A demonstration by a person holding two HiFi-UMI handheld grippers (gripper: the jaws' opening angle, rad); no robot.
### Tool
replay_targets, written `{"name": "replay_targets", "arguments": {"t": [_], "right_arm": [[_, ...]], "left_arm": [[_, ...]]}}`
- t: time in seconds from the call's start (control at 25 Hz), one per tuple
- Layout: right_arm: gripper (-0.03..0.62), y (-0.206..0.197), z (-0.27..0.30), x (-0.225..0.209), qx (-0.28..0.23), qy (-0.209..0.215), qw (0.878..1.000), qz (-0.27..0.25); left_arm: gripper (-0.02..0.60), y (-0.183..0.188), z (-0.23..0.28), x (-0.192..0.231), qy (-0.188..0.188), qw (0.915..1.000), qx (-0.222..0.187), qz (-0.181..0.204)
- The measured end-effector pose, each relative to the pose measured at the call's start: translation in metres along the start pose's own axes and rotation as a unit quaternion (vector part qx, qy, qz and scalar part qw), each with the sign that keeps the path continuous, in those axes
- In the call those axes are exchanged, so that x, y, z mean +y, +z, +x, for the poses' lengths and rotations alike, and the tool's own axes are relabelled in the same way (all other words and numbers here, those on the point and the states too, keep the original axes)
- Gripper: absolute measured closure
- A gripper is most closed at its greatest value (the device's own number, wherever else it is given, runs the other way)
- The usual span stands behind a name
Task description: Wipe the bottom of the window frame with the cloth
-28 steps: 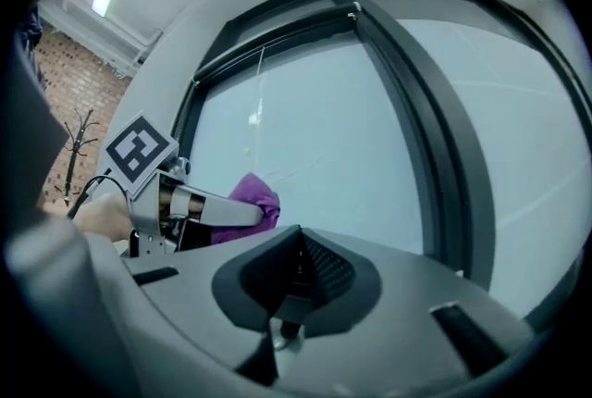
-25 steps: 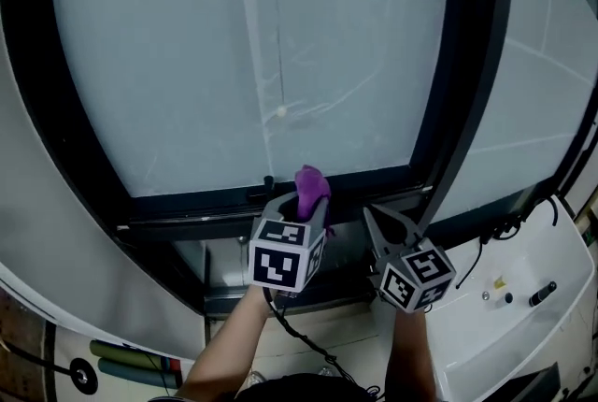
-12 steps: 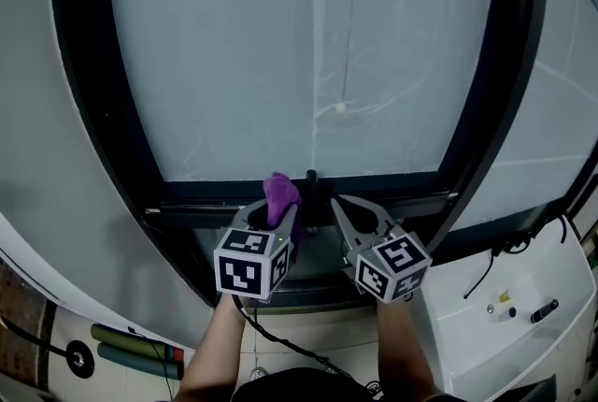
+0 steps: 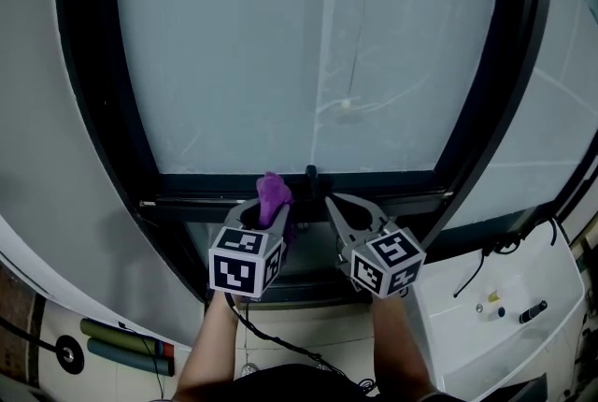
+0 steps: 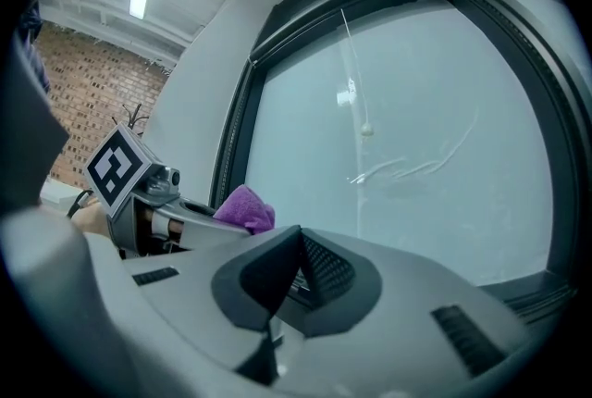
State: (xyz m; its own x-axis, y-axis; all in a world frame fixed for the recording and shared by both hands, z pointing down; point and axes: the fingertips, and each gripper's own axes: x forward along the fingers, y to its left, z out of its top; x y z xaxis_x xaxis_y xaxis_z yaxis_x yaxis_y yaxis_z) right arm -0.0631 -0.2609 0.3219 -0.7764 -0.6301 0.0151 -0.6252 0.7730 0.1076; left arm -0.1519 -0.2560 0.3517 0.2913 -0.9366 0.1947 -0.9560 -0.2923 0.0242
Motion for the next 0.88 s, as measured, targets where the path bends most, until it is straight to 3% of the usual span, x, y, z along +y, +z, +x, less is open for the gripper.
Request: {"name": "replay_targets", "arguments": {"t": [0.88], "right_arm": [[0.594,-0.0006,0.0093,0.0002,0.006,0.000,1.000,-0.005]], "left_arm": [[0.482,0.0003,0.0048,0.0029,-0.006,0.9998,0.007,0.016]]}}
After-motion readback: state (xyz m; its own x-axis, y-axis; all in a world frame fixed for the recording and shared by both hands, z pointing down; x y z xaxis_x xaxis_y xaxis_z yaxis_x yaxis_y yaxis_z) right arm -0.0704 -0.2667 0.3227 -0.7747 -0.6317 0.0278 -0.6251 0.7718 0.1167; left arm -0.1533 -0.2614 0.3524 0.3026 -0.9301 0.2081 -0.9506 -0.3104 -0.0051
